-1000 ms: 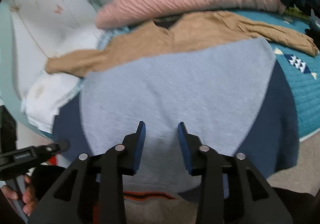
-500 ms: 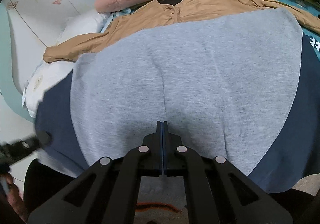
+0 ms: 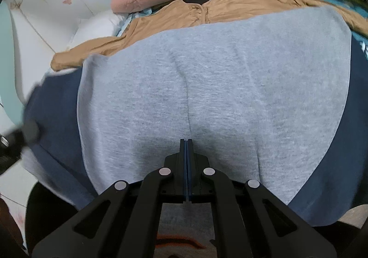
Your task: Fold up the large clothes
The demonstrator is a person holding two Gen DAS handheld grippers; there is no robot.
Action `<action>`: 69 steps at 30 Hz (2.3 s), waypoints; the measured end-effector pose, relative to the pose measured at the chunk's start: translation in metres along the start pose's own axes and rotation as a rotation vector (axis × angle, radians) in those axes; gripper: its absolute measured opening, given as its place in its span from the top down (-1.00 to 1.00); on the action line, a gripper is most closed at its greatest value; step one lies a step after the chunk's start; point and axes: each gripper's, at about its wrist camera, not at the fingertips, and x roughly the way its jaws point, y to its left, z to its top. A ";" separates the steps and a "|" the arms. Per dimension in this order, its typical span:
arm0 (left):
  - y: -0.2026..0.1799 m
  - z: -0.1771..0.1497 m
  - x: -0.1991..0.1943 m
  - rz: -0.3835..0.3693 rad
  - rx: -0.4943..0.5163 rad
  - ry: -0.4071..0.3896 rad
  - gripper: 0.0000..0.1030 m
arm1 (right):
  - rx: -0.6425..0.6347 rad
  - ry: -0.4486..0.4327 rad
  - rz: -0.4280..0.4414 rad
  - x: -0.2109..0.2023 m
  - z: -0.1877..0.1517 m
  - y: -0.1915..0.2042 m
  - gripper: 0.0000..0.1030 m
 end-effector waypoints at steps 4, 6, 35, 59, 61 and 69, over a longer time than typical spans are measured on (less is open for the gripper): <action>-0.035 0.014 0.015 -0.073 0.070 0.009 0.85 | 0.059 -0.014 0.047 -0.007 -0.001 -0.007 0.99; -0.051 0.018 0.021 -0.114 0.092 0.008 0.85 | 0.118 -0.023 0.087 -0.014 -0.003 -0.015 0.99; -0.093 -0.012 0.030 0.004 0.236 -0.009 -0.18 | 0.177 -0.029 0.189 -0.058 0.012 -0.066 0.96; 0.182 0.103 0.069 0.187 -0.174 -0.082 -0.57 | -0.017 -0.018 -0.031 -0.022 0.045 -0.022 0.98; 0.188 0.105 0.079 0.159 -0.190 -0.062 -0.57 | -0.012 -0.013 -0.040 -0.017 0.046 -0.022 0.98; 0.190 0.110 0.104 0.139 -0.130 -0.002 -0.01 | 0.000 -0.008 -0.040 -0.012 0.049 -0.025 0.98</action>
